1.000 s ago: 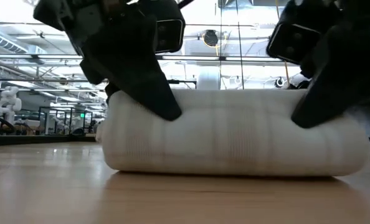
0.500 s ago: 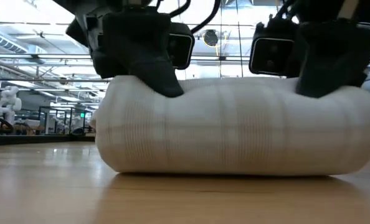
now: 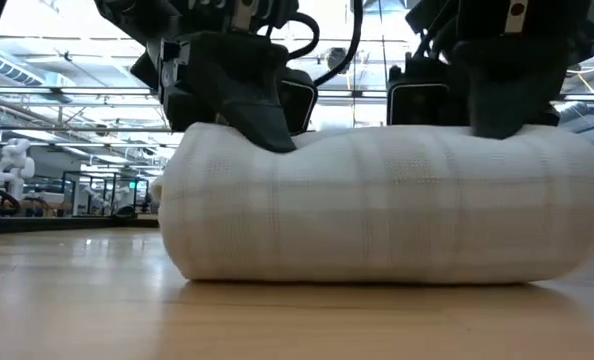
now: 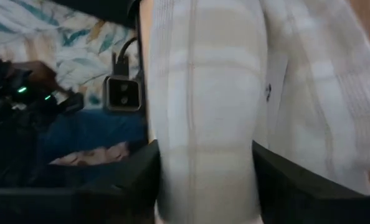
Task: Roll towel
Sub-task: Roll the towel
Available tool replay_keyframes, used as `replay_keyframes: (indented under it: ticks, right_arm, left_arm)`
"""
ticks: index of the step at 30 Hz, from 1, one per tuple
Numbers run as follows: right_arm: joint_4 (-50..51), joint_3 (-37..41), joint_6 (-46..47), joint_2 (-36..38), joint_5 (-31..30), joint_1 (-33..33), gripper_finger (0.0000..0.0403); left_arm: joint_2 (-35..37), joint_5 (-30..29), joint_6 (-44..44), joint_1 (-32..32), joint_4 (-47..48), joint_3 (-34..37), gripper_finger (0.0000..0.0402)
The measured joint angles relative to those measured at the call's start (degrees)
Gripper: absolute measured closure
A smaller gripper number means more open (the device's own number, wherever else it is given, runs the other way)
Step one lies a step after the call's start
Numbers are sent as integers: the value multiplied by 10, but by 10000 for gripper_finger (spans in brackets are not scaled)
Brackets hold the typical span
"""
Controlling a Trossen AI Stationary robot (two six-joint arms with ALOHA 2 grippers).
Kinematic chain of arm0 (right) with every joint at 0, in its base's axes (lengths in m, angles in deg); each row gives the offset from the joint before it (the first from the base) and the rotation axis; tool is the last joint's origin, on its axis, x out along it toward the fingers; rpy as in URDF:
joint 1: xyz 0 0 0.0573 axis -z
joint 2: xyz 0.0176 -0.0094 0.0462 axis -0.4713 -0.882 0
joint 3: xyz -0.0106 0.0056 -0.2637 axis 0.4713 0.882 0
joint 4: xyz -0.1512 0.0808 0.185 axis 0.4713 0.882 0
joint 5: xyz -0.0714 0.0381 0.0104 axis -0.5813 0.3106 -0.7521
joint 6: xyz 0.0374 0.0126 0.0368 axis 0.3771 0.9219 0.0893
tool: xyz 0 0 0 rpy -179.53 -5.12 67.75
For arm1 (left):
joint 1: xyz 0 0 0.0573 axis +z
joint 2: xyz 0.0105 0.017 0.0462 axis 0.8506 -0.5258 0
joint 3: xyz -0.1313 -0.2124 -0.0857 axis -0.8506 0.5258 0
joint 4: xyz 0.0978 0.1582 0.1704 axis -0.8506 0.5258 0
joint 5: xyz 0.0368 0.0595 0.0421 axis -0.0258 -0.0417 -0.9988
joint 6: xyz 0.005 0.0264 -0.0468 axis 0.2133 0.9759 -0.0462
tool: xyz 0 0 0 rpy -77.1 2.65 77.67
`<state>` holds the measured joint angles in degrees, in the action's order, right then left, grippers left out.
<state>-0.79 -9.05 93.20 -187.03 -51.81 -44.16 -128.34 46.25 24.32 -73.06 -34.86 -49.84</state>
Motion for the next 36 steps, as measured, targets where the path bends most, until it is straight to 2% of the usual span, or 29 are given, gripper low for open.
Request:
replay_keyframes:
  ticks: [6, 9, 12, 16, 19, 22, 26, 30, 33, 36]
  right_arm:
    - [15, 1, 6, 11, 104, 18, 144]
    - [38, 1, -17, 43, 93, 15, 137]
    - [77, 1, -55, 93, 19, -5, 139]
    - [119, 1, -112, 151, -143, -60, 141]
    - [138, 1, -115, 170, -266, -111, 134]
    - [170, 0, -91, 176, -350, -153, 120]
    - [177, 0, -72, 177, -427, -190, 107]
    - [109, 0, -171, 171, -510, -209, 106]
    - [69, -1, -230, 156, -526, -207, 106]
    - [48, -1, -247, 126, -525, -204, 106]
  left_arm:
    - [-4, 4, 4, 3, -5, 0, 227]
    - [-4, 13, -10, 11, -6, 0, 227]
    - [-4, 29, -19, 16, -3, 0, 227]
    - [-4, 39, -30, 21, -3, 0, 227]
    - [-4, 42, -30, 25, -3, 0, 227]
    - [-4, 41, -29, 28, -4, 0, 227]
    - [-5, 41, -23, 30, -5, 0, 227]
    - [-5, 41, -16, 32, -5, 0, 227]
    - [-5, 40, -15, 32, -5, 0, 227]
    - [-5, 37, -15, 32, -5, 0, 227]
